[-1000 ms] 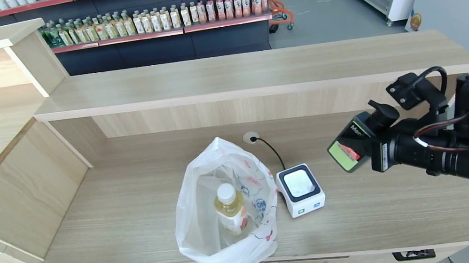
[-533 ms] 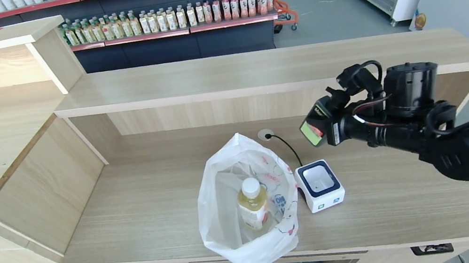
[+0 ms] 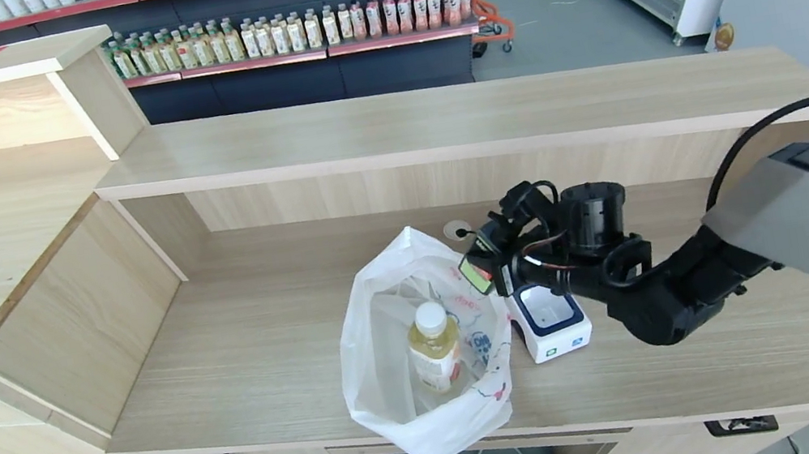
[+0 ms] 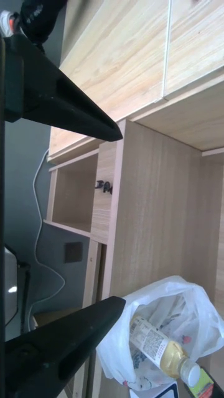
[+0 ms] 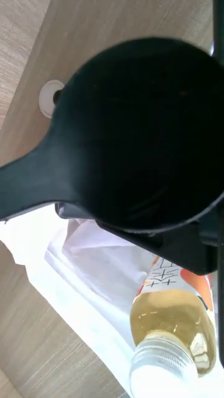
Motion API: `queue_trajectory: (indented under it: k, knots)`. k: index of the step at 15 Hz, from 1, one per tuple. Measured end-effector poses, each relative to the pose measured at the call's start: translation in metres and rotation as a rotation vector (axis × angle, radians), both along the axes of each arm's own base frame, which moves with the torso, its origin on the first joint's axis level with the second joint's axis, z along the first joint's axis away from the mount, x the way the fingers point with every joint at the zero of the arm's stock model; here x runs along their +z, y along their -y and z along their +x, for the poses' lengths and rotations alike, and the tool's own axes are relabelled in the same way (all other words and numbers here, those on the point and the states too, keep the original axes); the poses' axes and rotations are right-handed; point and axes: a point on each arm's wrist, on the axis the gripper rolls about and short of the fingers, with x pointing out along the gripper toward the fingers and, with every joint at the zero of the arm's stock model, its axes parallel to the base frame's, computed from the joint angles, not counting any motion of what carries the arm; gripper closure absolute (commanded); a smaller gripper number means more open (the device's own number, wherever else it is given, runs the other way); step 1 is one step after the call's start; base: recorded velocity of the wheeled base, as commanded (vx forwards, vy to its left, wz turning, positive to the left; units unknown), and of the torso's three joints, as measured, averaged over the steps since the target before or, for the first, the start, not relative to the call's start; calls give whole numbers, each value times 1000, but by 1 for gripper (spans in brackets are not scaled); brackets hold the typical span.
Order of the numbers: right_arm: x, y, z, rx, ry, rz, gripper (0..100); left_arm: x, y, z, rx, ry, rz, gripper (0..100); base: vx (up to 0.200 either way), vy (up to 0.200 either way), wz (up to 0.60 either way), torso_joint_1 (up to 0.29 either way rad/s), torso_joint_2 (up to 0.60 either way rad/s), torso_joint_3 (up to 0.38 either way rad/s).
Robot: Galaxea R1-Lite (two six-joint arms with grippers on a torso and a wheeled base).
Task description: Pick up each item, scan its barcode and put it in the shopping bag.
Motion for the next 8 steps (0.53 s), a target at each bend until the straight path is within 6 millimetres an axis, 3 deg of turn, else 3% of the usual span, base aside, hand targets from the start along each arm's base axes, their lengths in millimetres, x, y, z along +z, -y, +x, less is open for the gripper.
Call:
queue_trajectory:
  k: [8]
  knots:
    - [-40,-39,12,80,-17,-24,100,0,0,0,0,0,0,0,0,0,0,0,0,0]
